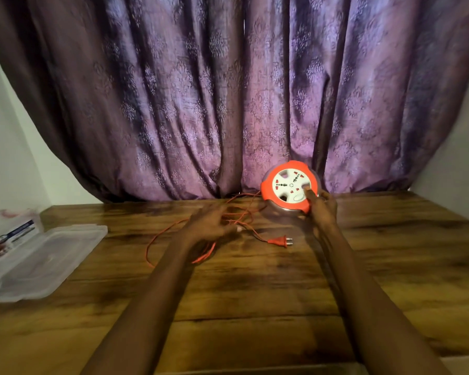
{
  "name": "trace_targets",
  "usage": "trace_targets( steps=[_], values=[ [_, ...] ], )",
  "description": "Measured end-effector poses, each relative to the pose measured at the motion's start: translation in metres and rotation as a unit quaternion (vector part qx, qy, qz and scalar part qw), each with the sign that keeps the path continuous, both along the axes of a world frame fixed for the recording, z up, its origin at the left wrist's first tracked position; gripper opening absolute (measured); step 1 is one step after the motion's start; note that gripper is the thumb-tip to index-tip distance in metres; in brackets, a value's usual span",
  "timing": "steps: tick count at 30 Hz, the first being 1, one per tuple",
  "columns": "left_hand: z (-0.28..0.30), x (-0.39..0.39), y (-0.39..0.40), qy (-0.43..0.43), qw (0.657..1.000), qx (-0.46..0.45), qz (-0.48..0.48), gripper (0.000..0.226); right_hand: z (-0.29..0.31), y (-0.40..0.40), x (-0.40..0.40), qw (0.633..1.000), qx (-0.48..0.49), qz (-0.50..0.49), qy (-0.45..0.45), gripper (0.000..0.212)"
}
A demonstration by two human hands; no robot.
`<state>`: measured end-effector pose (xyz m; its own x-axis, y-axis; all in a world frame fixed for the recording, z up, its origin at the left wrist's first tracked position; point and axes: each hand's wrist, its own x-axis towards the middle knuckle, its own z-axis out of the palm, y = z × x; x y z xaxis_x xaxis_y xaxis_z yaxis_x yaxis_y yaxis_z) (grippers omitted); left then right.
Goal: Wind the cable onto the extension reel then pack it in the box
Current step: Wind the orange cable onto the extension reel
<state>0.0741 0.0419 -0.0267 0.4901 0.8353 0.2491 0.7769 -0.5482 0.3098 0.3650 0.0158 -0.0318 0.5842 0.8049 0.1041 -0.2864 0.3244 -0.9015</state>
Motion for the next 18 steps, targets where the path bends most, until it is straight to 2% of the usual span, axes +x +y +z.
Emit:
trace_targets(
  steps=[2,3,6,9,18],
  values=[
    [-0.009,0.014,0.003,0.097,0.994,-0.036,0.041,0.106,-0.005,-0.001,-0.003,1.0,-0.008,0.002,0.012,0.058],
    [-0.013,0.02,0.007,0.131,0.988,-0.058,0.052,0.101,-0.008,-0.001,-0.006,1.0,-0.012,0.007,0.016,0.058],
    [-0.021,0.026,0.016,0.179,0.978,-0.093,0.058,0.067,-0.015,-0.002,-0.013,0.999,-0.02,0.023,0.026,0.055],
    [-0.032,0.015,0.021,0.174,0.978,-0.085,0.082,0.053,-0.017,-0.001,-0.02,0.999,-0.028,0.029,0.017,0.054],
    [-0.041,-0.086,0.024,0.12,0.962,-0.079,0.232,0.05,-0.008,0.017,-0.083,0.995,-0.004,0.088,-0.042,0.054]
  ],
)
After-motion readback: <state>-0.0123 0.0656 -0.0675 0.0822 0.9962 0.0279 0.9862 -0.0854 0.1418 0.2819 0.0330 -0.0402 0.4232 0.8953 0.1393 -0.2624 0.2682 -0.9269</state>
